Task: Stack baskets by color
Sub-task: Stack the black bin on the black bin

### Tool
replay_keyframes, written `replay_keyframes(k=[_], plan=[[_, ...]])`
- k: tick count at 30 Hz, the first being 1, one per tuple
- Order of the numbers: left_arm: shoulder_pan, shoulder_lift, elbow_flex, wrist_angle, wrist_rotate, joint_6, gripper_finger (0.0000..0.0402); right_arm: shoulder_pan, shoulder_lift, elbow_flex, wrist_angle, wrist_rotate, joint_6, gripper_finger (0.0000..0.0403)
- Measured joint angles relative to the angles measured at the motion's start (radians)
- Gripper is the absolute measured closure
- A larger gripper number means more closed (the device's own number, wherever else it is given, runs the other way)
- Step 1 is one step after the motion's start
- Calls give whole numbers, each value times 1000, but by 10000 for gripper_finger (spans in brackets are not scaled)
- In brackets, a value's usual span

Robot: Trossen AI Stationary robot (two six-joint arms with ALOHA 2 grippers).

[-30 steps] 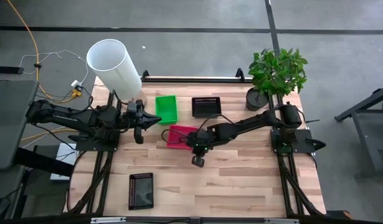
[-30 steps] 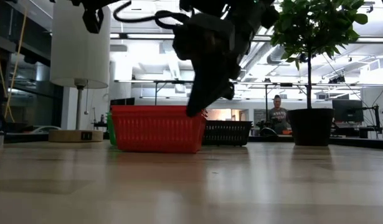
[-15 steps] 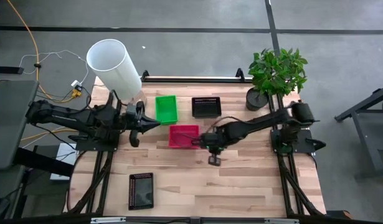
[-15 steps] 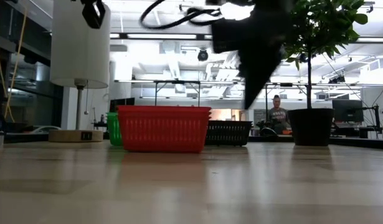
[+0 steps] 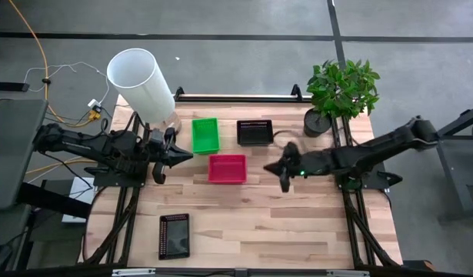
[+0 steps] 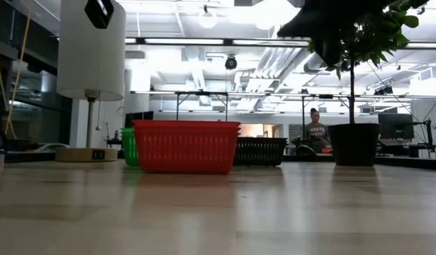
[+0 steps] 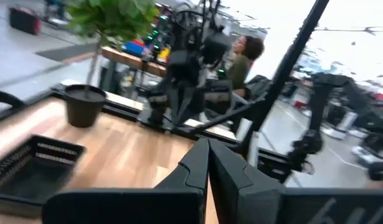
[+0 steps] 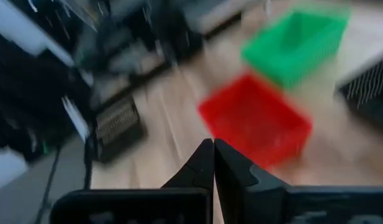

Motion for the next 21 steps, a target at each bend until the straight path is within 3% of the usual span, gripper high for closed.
replay_keyframes(k=[3, 10, 21], plan=[[-14, 0, 0, 12, -51, 37, 401, -20, -52, -18, 91, 52, -69, 403], [-26, 6, 1, 93, -75, 109, 401, -58, -74, 14, 129, 52, -191, 403], [-25, 18, 1, 89, -86, 120, 401, -64, -74, 15, 127, 51, -199, 403]])
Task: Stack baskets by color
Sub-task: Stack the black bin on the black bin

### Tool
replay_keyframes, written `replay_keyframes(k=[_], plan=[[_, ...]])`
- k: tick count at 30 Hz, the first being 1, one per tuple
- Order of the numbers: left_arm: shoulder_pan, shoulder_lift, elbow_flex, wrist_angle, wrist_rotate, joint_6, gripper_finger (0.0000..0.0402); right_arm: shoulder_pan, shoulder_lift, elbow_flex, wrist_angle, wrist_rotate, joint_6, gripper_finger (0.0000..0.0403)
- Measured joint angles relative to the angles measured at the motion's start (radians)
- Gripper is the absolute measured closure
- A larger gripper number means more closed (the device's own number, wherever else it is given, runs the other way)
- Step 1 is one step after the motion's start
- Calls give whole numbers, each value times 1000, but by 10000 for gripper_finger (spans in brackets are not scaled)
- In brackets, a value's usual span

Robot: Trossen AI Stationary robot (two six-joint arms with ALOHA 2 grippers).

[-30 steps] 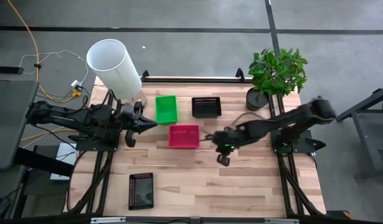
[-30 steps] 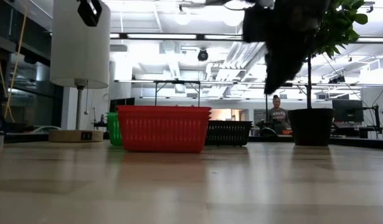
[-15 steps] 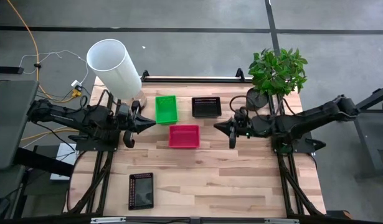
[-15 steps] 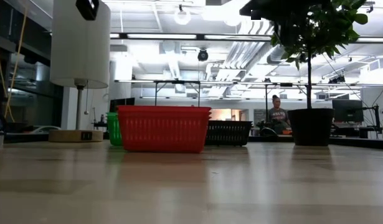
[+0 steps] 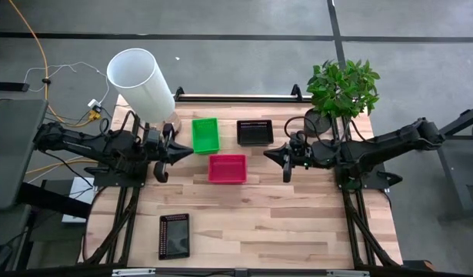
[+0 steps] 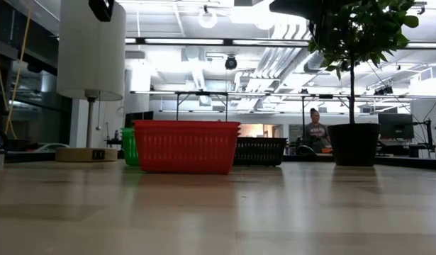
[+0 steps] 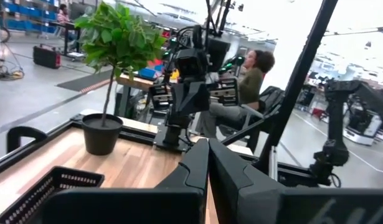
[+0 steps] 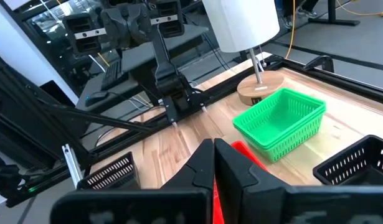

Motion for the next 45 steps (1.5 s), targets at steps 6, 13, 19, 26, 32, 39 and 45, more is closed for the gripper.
replay_keyframes(k=[6, 13, 19, 26, 32, 39, 45], plan=[[0, 0, 0, 9, -23, -17, 401, 0, 0, 0, 0, 6, 0, 403], [-12, 33, 49, -113, 62, -253, 353, 0, 0, 0, 0, 12, 0, 402], [-136, 103, 75, -343, 250, -522, 272, 0, 1, 0, -2, 12, 0, 402], [-430, 214, 76, -565, 239, -907, 222, 0, 1, 0, -39, 10, 0, 402], [-682, 323, 76, -644, 157, -1355, 220, 0, 1, 0, -55, 9, 0, 402], [-872, 486, 76, -723, 82, -1809, 220, 0, 1, 0, -73, 9, 0, 402], [-873, 611, 76, -646, 52, -1882, 220, -5, 1, 0, -90, 8, 0, 402]])
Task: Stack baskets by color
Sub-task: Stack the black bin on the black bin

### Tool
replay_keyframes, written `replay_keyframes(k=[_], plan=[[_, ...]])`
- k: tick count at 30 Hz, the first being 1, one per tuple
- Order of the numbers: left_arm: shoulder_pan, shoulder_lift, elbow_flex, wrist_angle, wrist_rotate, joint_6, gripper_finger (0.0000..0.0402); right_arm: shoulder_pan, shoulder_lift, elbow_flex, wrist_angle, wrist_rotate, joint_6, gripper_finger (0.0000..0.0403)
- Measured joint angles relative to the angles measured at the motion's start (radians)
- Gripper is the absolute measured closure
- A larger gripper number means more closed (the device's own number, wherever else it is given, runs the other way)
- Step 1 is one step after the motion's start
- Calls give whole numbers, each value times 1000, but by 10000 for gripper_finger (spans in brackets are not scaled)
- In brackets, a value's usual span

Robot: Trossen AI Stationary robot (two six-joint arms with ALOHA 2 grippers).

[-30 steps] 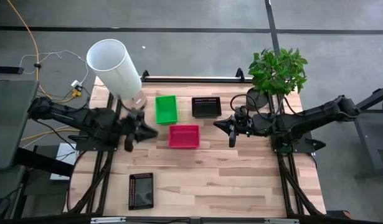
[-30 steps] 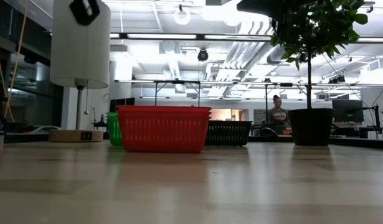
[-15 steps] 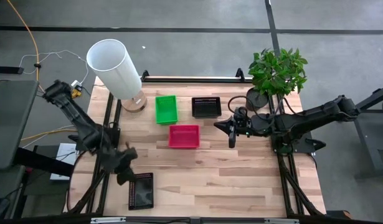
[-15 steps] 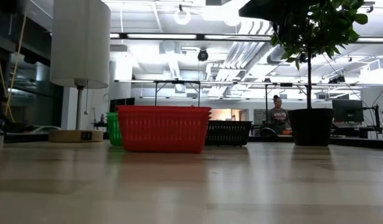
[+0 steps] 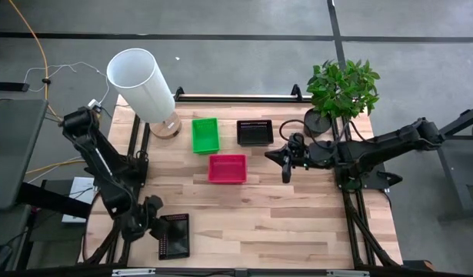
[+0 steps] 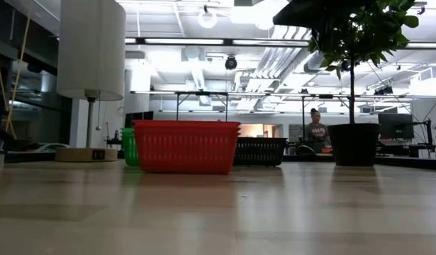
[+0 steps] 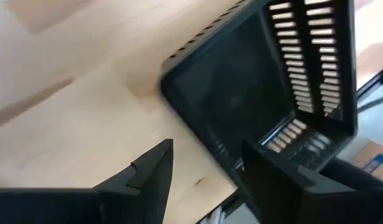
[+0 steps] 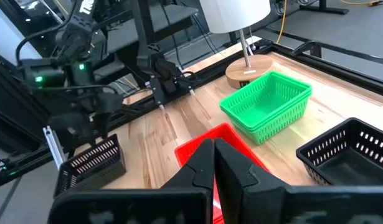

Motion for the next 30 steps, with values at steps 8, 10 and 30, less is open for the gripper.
replay_keyframes(k=[8, 10, 30], plan=[[21, 105, 0, 55, 39, -2, 220, -16, 0, 0, -4, -7, 7, 402], [21, 113, 0, 61, 47, -7, 223, -16, 0, 0, -3, -7, 6, 402], [93, -87, 0, 108, -126, 231, 400, -29, 0, 0, 9, -34, 27, 402]])
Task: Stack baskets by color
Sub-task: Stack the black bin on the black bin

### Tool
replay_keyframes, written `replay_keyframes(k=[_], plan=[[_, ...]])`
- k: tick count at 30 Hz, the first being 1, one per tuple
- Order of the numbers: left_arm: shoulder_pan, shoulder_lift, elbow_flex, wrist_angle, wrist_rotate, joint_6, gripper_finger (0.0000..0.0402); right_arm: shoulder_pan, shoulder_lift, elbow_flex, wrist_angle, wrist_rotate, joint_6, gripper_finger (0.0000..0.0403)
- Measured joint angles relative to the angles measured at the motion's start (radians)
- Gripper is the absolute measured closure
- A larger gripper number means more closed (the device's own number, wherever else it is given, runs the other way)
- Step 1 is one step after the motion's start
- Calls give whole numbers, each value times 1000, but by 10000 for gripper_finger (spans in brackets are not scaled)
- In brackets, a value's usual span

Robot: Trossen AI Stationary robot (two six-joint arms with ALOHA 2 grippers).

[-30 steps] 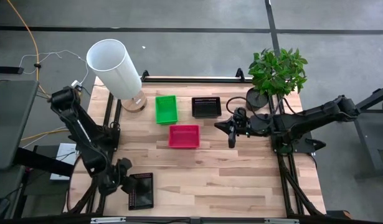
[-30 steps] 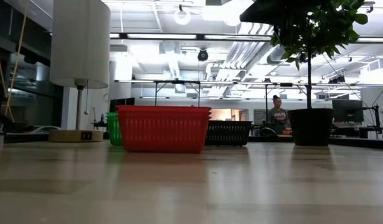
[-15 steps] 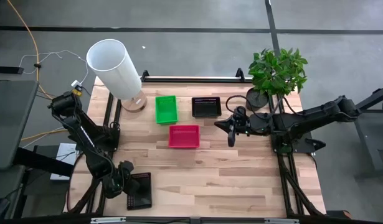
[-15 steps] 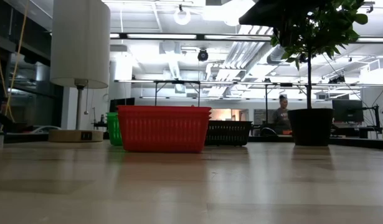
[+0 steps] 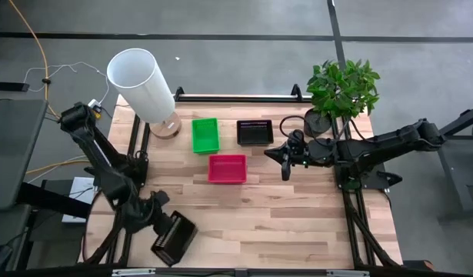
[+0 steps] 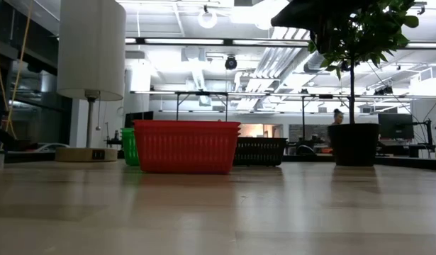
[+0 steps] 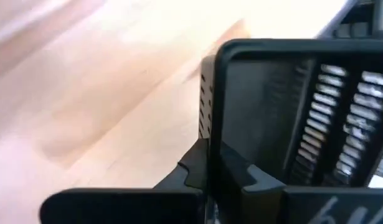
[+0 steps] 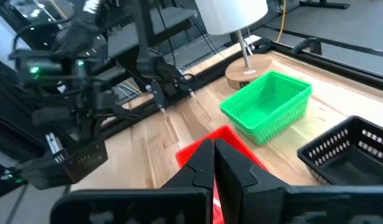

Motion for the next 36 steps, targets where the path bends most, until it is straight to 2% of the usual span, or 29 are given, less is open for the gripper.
replay_keyframes(k=[7, 9, 12, 17, 23, 30, 36], plan=[[266, -194, 0, 43, -20, 341, 401, 0, 0, 0, 105, -36, 27, 402], [362, -216, 4, 100, -14, 452, 401, 2, 0, 0, 157, -44, 25, 402], [514, -211, 48, 96, 49, 640, 401, 3, 0, 0, 259, -62, -10, 402], [756, -131, 161, 83, 173, 937, 401, 4, 0, 0, 451, -92, -96, 402], [998, 10, 354, 50, 247, 1251, 401, 4, 0, 0, 575, -119, -153, 402], [1176, 240, 621, -73, 258, 1607, 401, 4, 0, 0, 589, -134, -158, 402], [1270, 426, 812, -149, 258, 1891, 401, 4, 0, 0, 586, -132, -183, 402]])
